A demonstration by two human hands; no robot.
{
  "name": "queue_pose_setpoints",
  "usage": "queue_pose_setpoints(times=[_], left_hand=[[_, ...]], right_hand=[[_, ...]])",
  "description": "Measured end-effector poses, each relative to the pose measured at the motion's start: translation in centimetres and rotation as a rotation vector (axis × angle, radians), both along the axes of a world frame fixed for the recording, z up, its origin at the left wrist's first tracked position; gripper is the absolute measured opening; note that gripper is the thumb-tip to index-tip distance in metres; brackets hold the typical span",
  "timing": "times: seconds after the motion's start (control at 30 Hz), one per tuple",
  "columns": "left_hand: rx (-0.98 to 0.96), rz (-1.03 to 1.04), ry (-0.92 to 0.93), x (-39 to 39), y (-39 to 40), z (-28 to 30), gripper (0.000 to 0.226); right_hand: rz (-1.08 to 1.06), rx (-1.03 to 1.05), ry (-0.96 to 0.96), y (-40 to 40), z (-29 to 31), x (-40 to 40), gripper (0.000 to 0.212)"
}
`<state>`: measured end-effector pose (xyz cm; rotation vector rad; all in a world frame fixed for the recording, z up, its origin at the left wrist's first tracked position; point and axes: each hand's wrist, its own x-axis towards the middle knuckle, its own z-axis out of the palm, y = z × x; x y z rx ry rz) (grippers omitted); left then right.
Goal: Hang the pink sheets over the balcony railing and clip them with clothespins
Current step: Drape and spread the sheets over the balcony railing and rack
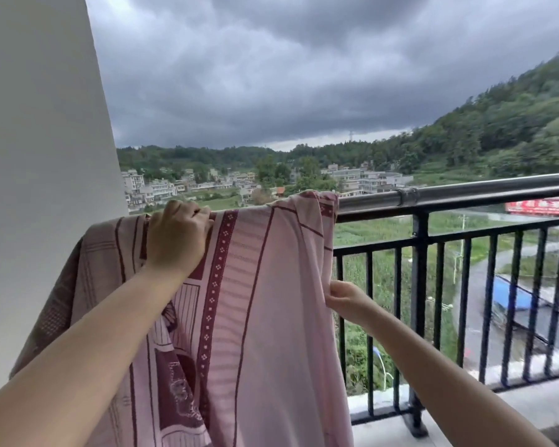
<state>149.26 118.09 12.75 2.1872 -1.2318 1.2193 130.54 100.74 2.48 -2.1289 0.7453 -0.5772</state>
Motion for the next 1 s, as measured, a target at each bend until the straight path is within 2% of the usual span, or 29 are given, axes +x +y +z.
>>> queue_pose_setpoints(times=[0.07,0.13,0.23,0.3,0.37,0.47,0.5,0.6,0.73,0.8,0.87,0.93,1.0], left_hand=[[-0.003,0.034,-0.009,-0.3,0.1,0.2,0.023],[0.008,0.093,-0.021,-0.7,0.1,0.5,0.02],[0.045,0.185,-0.024,-1.4,-0.3,0.8,0.024],[0.047,0.208,0.046,-2.7,-1.0,1.0,0.025],[0.006,0.131,0.086,-4.1,-2.2,1.6,0.024],[-0.007,-0.152,0.167,-6.3,-5.0,3.1,0.037],[0.02,-0.186,0.187,-7.1,-6.2,3.6,0.038],[0.053,-0.046,0.033,-7.8,-9.2,5.0,0.032],[-0.171,0.218,-0.103,-5.5,-10.7,8.1,0.021],[-0.091,0.358,0.027,-5.0,-11.0,8.7,0.026],[0.018,0.405,0.265,-4.4,-11.5,7.8,0.025],[0.094,0.367,0.478,-3.9,-11.5,6.8,0.014],[0.13,0.295,0.58,-3.1,-11.3,6.7,0.013]], right_hand=[[0.023,0.015,0.029,0.6,0.1,-0.5,0.019],[-0.045,-0.137,-0.01,0.5,1.3,-1.9,0.033],[-0.2,-0.353,-0.259,-0.8,5.5,-5.0,0.036],[-0.31,-0.536,-0.356,-2.0,9.9,-6.0,0.023],[-0.359,-0.669,-0.394,-3.3,14.5,-5.6,0.022],[-0.456,-0.775,-0.425,-5.5,19.7,-3.8,0.028],[-0.505,-0.821,-0.411,-6.3,21.1,-3.1,0.027],[-0.556,-0.846,-0.453,-8.8,25.0,-1.1,0.026],[-0.434,-0.828,-0.578,-10.6,28.3,2.5,0.033],[-0.397,-0.79,-0.459,-11.2,27.7,4.3,0.022],[-0.27,-0.736,-0.092,-11.4,25.5,5.3,0.011],[-0.09,-0.687,0.219,-11.3,23.1,5.1,0.019],[-0.005,-0.667,0.258,-11.4,21.3,3.6,0.034]])
